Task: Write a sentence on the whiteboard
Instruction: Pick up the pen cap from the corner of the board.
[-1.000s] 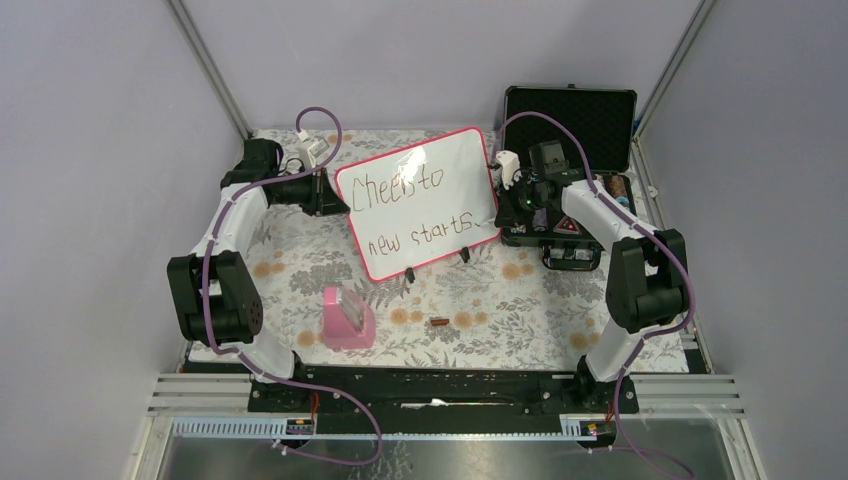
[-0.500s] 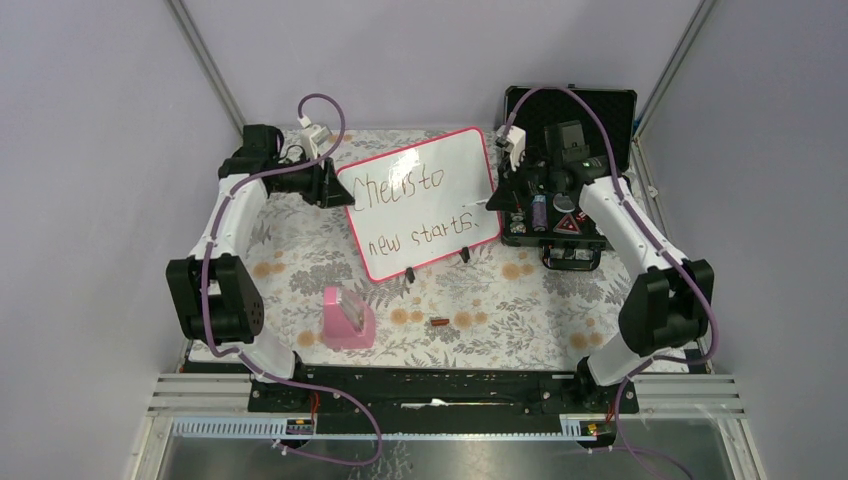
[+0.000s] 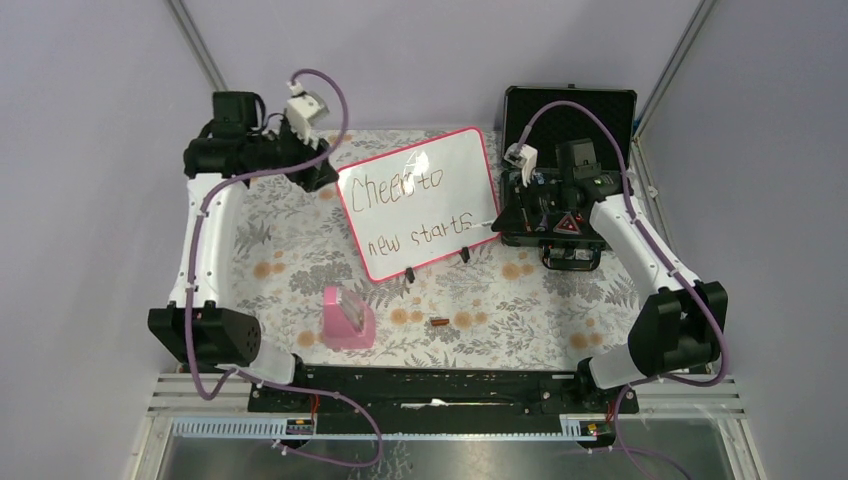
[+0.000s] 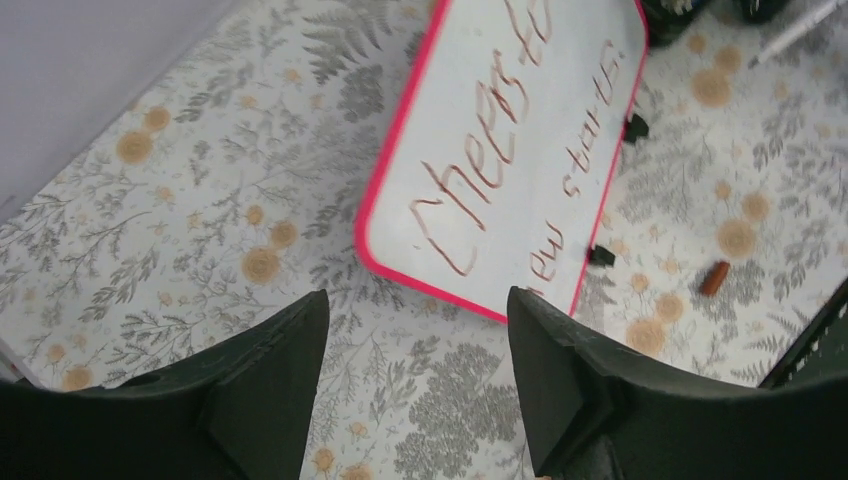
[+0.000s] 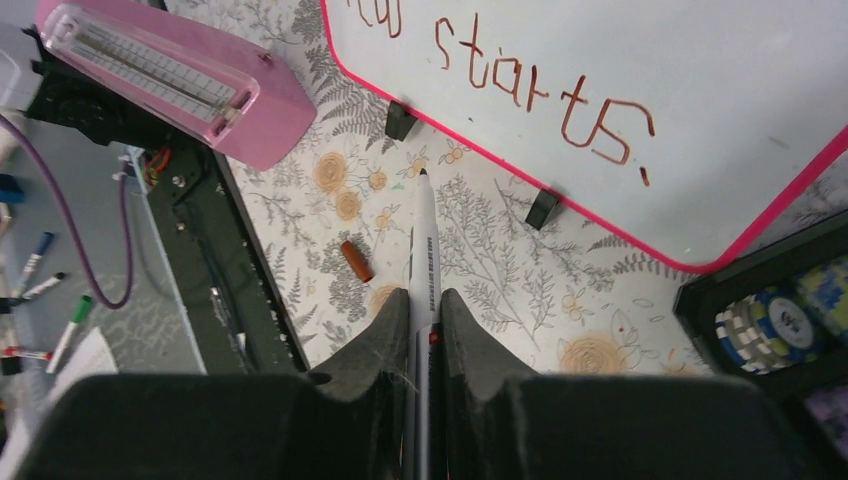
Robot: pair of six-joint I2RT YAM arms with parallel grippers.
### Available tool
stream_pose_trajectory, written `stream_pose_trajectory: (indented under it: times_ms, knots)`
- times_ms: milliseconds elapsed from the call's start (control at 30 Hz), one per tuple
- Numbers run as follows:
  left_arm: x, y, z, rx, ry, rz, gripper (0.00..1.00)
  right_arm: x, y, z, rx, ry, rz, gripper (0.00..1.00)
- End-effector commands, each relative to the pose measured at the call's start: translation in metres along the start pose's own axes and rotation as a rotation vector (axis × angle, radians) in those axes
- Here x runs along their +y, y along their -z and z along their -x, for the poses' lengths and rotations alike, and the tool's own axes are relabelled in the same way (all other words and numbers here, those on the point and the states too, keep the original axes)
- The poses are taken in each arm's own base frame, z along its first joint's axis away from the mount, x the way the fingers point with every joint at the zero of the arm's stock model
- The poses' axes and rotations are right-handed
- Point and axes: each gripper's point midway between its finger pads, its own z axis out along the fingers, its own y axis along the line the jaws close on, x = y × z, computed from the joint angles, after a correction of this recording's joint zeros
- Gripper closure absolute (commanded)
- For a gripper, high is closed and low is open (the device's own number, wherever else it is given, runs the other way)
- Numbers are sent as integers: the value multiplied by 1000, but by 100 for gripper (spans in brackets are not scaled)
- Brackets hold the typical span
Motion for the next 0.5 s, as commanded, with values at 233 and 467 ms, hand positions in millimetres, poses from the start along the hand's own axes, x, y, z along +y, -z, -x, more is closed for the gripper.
stream_pose_trajectory:
  times_ms: [233, 467]
  knots:
    - [-196, -82, -102, 386, -397, -384, 40, 1, 25, -20, -87, -254, 62, 100]
    - [-286, -130, -148, 424, -474, -551, 48, -16, 32, -31, -122, -322, 28, 100]
